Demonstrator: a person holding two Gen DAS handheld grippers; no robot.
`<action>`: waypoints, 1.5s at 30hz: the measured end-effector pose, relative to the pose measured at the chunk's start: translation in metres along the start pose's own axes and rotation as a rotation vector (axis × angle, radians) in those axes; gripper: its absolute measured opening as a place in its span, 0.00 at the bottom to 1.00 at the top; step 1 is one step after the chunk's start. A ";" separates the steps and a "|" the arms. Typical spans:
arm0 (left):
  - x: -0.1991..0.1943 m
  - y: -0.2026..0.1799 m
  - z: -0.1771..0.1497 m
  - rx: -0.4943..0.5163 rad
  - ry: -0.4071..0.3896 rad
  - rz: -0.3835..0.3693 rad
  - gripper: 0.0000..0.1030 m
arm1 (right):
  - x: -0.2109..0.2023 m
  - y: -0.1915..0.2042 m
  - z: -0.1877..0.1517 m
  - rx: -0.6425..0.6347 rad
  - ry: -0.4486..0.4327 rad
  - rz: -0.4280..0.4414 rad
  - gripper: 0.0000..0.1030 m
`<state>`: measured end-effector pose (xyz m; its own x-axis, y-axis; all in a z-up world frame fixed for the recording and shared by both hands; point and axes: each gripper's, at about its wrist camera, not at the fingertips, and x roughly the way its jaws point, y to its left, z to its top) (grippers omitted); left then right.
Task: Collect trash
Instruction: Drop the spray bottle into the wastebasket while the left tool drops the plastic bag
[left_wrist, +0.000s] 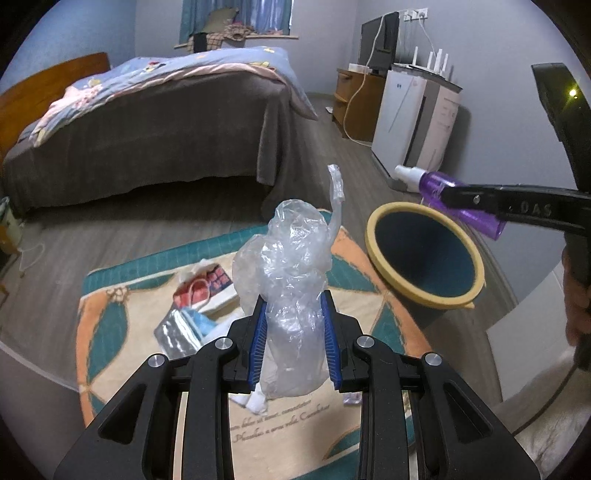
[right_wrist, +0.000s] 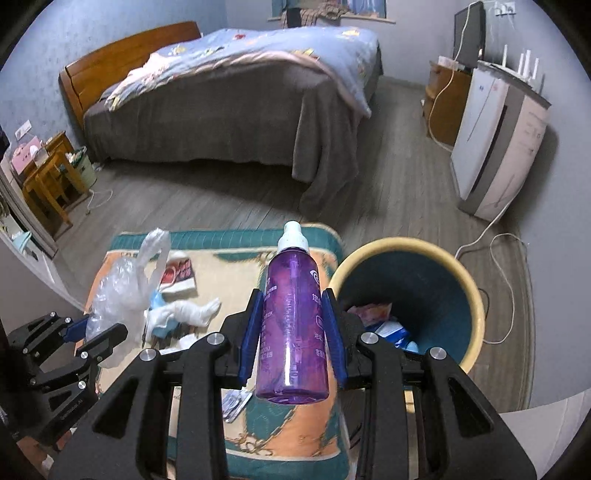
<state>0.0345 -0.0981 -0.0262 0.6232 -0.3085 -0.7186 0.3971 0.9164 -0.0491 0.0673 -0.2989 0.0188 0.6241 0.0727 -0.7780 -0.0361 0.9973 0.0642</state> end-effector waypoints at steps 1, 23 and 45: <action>0.001 -0.002 0.001 0.003 -0.001 -0.001 0.28 | -0.002 -0.003 0.000 0.000 -0.007 -0.003 0.31; 0.043 -0.074 0.014 0.154 0.051 -0.057 0.28 | -0.005 -0.123 0.009 0.089 -0.035 -0.154 0.31; 0.143 -0.157 0.032 0.235 0.187 -0.159 0.32 | 0.059 -0.178 -0.009 0.313 0.131 -0.160 0.31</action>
<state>0.0824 -0.2944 -0.0993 0.4153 -0.3708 -0.8307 0.6371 0.7703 -0.0253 0.1036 -0.4720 -0.0438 0.4962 -0.0626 -0.8659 0.3070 0.9456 0.1075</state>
